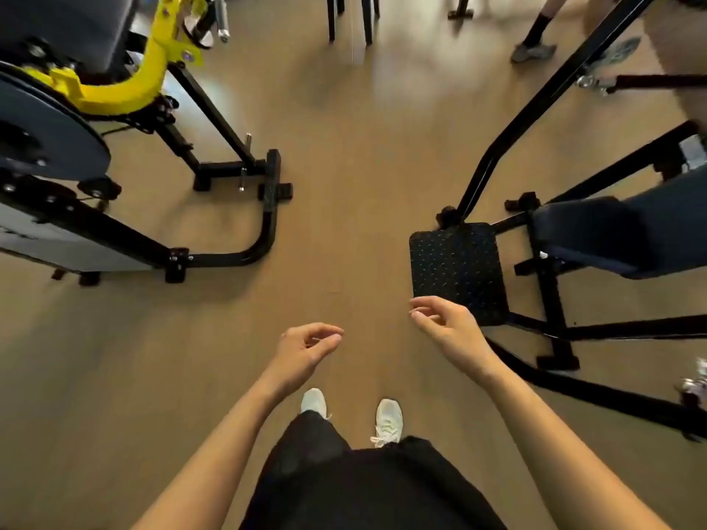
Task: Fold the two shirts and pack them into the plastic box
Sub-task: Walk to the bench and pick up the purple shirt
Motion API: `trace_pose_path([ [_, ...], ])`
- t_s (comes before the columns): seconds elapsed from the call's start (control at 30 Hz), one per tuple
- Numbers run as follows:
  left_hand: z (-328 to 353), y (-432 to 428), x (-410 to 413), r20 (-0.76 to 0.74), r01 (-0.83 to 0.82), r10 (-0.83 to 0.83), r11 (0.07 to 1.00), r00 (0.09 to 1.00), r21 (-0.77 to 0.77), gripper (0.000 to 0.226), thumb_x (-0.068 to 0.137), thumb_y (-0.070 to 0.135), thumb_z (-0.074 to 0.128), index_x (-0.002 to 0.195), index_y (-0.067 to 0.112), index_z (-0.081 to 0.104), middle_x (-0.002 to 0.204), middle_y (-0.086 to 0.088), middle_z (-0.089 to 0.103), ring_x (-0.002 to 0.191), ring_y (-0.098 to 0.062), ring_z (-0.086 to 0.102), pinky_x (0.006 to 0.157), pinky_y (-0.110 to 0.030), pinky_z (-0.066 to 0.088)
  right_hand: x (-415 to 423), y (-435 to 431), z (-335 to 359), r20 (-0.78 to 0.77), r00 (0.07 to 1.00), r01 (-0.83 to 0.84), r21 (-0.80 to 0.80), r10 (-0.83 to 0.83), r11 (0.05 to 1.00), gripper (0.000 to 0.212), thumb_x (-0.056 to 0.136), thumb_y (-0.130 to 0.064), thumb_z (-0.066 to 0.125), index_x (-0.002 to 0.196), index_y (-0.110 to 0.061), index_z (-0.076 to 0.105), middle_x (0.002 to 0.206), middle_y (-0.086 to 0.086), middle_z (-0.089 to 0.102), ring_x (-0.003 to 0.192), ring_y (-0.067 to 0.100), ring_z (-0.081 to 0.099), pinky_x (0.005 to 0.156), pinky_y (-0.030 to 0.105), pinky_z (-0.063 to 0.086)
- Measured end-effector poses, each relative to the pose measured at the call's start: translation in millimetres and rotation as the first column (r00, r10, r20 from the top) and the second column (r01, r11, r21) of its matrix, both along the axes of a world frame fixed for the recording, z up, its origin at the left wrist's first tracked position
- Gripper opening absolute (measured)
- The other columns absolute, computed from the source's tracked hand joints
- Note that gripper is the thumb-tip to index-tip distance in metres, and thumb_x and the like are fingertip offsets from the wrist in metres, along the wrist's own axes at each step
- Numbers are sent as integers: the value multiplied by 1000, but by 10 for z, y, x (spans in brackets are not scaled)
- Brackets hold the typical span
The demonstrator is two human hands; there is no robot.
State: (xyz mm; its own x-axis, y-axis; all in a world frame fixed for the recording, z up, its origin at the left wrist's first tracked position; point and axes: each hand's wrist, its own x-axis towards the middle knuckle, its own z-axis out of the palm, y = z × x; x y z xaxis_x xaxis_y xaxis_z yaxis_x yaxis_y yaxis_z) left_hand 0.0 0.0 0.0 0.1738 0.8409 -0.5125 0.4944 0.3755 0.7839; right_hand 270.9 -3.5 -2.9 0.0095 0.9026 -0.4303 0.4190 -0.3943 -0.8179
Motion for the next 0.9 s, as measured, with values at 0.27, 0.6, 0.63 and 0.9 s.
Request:
trace_pose_path([
  [0.27,-107,716,67,13,-5,5,1000,1000,-13,13,96,20,67,99,29,76,96,14,78,93,-3,71,84,-18,54,-48,993,-193,81,989,-113,-87,120,990,28,98,-31,60,124,-23,66,107,-8,68,97,9,64,92,34,57],
  [0.6,-434,2625,113,51,128,-126,992,991,-24,16,97,28,66,108,25,76,105,12,75,98,-5,70,87,-24,57,-60,2629,-90,147,980,-110,-142,131,984,32,99,-30,58,130,-23,62,111,-3,69,98,10,66,91,32,55],
  [0.63,-443,2867,125,46,152,-151,988,987,-16,15,97,29,66,108,26,76,104,13,75,98,-5,70,87,-25,57,-39,2802,-71,151,980,-107,-148,129,983,32,99,-30,58,131,-23,61,111,-2,69,99,11,65,90,30,54],
  [0.9,-333,4776,406,-27,181,-179,977,983,109,17,98,32,63,108,26,75,103,10,74,97,-4,68,84,-25,57,286,4124,-77,159,984,-56,-138,78,989,29,99,-32,60,127,-27,63,105,-7,68,93,8,64,76,17,48],
])
